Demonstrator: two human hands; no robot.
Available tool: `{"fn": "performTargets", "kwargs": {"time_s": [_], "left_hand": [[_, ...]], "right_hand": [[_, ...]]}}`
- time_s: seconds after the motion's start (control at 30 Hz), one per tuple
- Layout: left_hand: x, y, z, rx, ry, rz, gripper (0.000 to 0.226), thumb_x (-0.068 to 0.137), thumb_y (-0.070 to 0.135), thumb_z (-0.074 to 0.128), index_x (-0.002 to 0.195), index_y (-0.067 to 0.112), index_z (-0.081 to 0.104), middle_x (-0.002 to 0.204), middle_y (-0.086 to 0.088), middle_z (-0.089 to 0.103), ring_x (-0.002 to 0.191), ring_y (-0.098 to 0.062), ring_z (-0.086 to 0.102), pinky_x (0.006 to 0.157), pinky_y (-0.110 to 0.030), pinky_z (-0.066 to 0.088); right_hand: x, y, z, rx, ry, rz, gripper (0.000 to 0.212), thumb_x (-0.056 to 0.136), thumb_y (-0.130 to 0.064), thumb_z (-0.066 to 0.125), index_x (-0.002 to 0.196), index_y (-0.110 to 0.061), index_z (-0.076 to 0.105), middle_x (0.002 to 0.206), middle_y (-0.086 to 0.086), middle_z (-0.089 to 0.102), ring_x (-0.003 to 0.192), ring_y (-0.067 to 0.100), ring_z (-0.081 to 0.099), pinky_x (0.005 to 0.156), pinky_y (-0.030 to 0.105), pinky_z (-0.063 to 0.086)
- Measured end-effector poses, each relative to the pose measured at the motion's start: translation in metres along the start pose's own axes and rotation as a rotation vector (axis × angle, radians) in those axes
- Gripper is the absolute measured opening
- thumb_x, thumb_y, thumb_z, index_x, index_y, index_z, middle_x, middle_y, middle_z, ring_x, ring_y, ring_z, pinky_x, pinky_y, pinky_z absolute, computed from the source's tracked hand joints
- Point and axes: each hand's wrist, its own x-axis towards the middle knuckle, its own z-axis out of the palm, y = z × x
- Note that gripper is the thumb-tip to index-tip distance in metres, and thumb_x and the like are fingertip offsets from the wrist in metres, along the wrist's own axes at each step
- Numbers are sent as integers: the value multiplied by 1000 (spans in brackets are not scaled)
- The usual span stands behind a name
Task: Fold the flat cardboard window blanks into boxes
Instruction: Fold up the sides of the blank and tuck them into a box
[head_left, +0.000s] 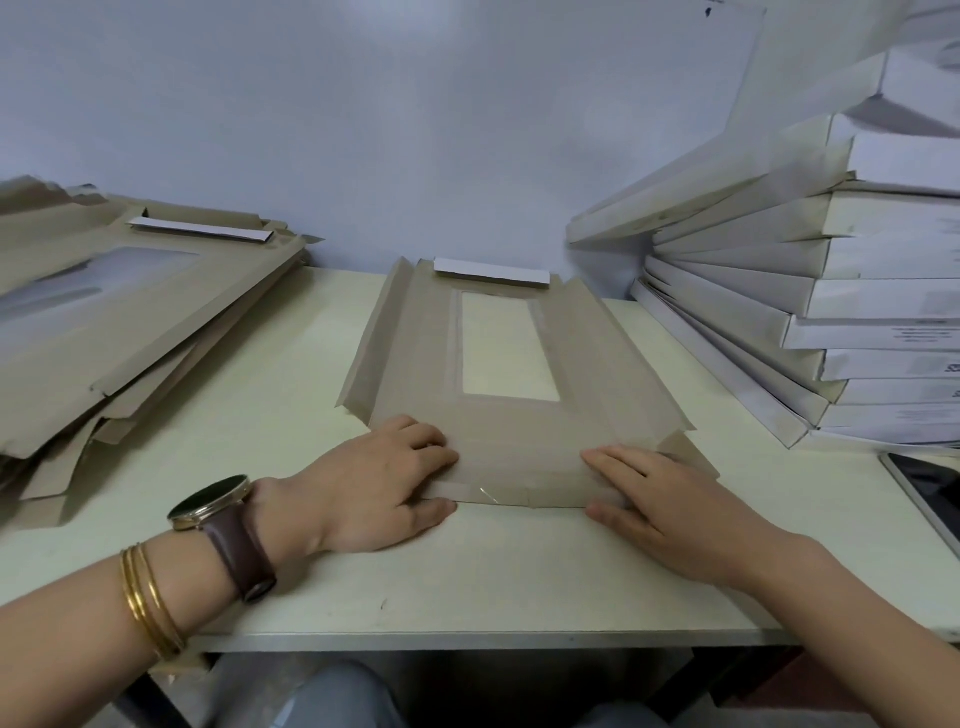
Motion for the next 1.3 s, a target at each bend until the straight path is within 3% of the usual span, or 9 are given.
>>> {"fn": "performTargets", "kwargs": {"time_s": [0.23, 0.33, 0.5, 0.7, 0.9, 1.0, 1.07, 1.13, 1.3], "left_hand": [[4, 1, -2, 14, 47, 1, 45, 90, 42, 49, 128, 20, 56, 129, 6, 53, 121, -14, 43, 102, -25, 35], [6, 1, -3, 5, 55, -23, 36, 96, 43, 42, 113, 18, 61, 115, 4, 58, 109, -16, 50, 96, -30, 40], [12, 1, -6, -81, 154, -116, 28, 100, 34, 37, 94, 14, 54, 90, 1, 57, 87, -21, 53, 76, -34, 42], [21, 7, 0, -81, 272, -211, 16, 96, 19, 42, 111, 13, 45, 105, -5, 56, 91, -25, 51, 76, -38, 43], [33, 20, 6, 84, 295, 48, 47, 82, 0, 48, 129, 2, 51, 131, -15, 52, 122, -33, 49, 104, -43, 41], [42, 28, 22, 49, 157, 38, 55, 102, 26, 36, 152, 10, 22, 159, -4, 21, 147, -18, 16, 119, -29, 6], [48, 31, 30, -12, 88, 19, 58, 104, 38, 24, 155, 18, 8, 162, 5, 9, 149, -12, 5, 120, -28, 3], [50, 31, 31, -47, 4, 5, 60, 103, 40, 22, 155, 21, -2, 162, 7, -1, 148, -10, -3, 121, -29, 1], [51, 28, 29, -47, -137, -45, 65, 103, 43, 20, 152, 19, -13, 161, 4, -14, 147, -10, -12, 120, -29, -5]], "right_hand": [[-1, -1, -3, 42, 86, -71, 57, 92, -37, 47, 146, -24, 36, 125, -15, 50, 116, 1, 44, 99, 21, 37], [6, -5, -7, 59, 130, -85, 44, 98, -30, 48, 141, -18, 45, 106, -13, 54, 98, 3, 47, 87, 22, 41], [19, -10, -19, -38, 181, -5, 36, 100, -28, 44, 135, -21, 47, 106, 0, 66, 97, 23, 60, 77, 36, 45], [40, -17, -22, -180, 221, 71, 40, 95, -24, 49, 134, -19, 46, 110, 4, 61, 102, 25, 52, 81, 35, 41], [53, -39, -3, -188, 291, 93, 38, 83, -4, 53, 121, -9, 54, 122, 8, 51, 109, 29, 47, 86, 37, 43], [56, -55, 13, -12, 358, -5, 36, 94, -17, 55, 125, -1, 56, 129, 16, 54, 122, 33, 49, 102, 39, 40], [60, -64, 21, 139, 259, -45, 51, 102, -31, 42, 142, 1, 40, 149, 15, 39, 142, 26, 30, 118, 31, 20], [65, -68, 27, 251, 70, -20, 64, 103, -44, 27, 153, -6, 15, 162, 4, 13, 149, 13, 2, 118, 22, -1], [72, -65, 28, 249, -100, 18, 74, 99, -55, 17, 154, -10, -2, 163, 0, -6, 148, 6, -10, 119, 23, -6]]}}
